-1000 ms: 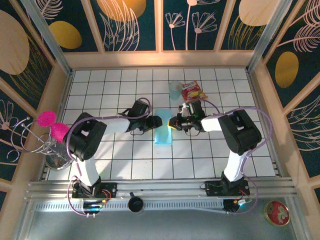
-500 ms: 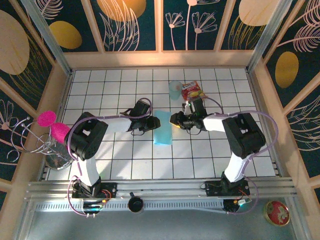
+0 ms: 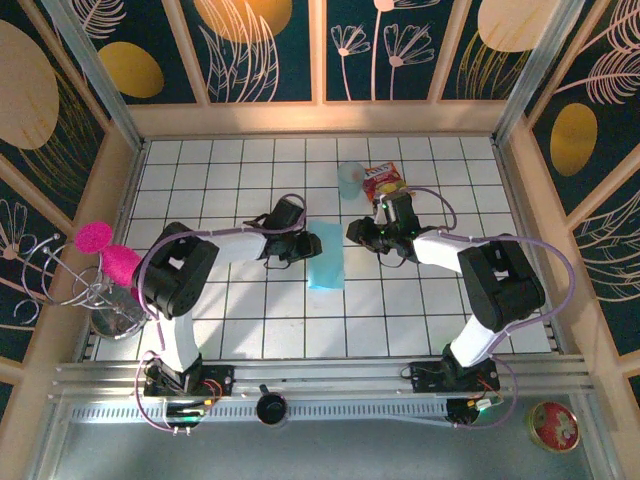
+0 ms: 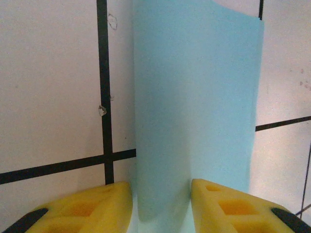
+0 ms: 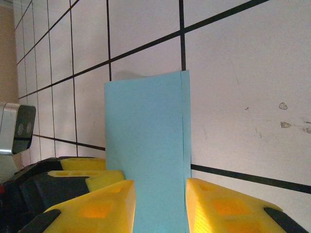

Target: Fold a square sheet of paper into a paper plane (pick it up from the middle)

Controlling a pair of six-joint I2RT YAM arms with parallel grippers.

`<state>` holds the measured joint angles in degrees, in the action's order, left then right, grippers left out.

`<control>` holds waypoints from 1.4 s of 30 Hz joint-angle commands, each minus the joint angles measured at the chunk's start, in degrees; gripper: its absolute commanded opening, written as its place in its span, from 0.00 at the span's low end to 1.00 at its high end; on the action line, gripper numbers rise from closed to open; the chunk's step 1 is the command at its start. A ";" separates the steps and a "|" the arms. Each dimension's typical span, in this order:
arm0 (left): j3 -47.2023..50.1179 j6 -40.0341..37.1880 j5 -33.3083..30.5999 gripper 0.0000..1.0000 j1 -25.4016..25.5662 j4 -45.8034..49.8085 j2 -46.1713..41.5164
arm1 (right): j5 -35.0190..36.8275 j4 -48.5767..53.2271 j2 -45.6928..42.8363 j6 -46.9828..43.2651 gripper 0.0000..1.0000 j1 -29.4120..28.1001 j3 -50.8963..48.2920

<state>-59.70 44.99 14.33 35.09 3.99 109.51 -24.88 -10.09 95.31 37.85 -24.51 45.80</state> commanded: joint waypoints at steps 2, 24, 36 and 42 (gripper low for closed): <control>2.07 -1.27 -6.40 0.40 1.73 5.68 12.65 | 0.98 0.57 0.71 -0.93 0.33 0.34 -0.29; -1.18 -6.23 -9.83 0.44 2.79 8.00 16.18 | 0.37 -0.28 1.37 -0.78 0.32 0.36 -1.60; -1.21 -4.17 -9.76 0.45 2.75 7.70 16.69 | -2.52 -1.59 1.39 -0.67 0.31 0.09 -1.77; -0.90 -4.21 -10.19 0.45 2.73 7.71 16.63 | -6.17 -2.88 2.78 -1.10 0.27 -1.47 -1.18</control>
<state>-65.69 41.41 8.47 37.47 12.84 112.16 -28.49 -11.53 96.53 37.80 -24.91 44.82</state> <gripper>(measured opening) 0.446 0.271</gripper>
